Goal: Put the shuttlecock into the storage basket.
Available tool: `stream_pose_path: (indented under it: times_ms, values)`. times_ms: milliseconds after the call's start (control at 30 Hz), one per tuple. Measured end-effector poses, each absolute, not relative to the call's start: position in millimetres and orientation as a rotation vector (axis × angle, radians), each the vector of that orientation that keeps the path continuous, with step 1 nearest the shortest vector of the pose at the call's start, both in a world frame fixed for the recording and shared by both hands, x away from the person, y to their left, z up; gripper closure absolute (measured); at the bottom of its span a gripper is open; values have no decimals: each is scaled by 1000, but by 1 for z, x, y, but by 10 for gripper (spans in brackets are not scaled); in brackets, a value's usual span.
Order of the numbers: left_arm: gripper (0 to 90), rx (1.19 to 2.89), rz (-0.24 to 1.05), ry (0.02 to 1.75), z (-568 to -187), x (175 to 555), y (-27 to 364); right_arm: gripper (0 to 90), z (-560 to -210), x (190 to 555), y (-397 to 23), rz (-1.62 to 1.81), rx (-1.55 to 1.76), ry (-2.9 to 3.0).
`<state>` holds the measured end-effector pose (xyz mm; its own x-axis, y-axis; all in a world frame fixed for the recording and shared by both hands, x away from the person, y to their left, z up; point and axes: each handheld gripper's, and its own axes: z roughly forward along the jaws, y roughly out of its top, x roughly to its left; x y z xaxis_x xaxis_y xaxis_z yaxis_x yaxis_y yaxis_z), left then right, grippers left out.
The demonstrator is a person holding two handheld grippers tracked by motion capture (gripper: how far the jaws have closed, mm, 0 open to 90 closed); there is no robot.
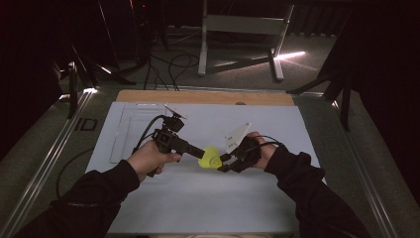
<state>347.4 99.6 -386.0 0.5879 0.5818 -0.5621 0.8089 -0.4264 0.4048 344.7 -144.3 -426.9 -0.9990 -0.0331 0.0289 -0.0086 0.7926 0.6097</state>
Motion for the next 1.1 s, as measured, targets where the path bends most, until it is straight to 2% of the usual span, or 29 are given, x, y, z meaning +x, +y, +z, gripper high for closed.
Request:
stream_pose_path:
  times_ms: [367, 667, 767, 1100]
  values:
    - [680, 2163, -521, 1104, -402, 357, 91, 649, -429, 346, -142, -987, 39, -2936]
    - [785, 2189, -549, 1097, -408, 358, 85, 649, -429, 346, -141, -990, 48, -2929]
    - [874, 2188, -557, 1099, -408, 359, 85, 649, -429, 346, -142, -986, 49, -2933]
    - [900, 2204, -554, 1084, -404, 358, 83, 647, -428, 346, -140, -972, 49, -2929]
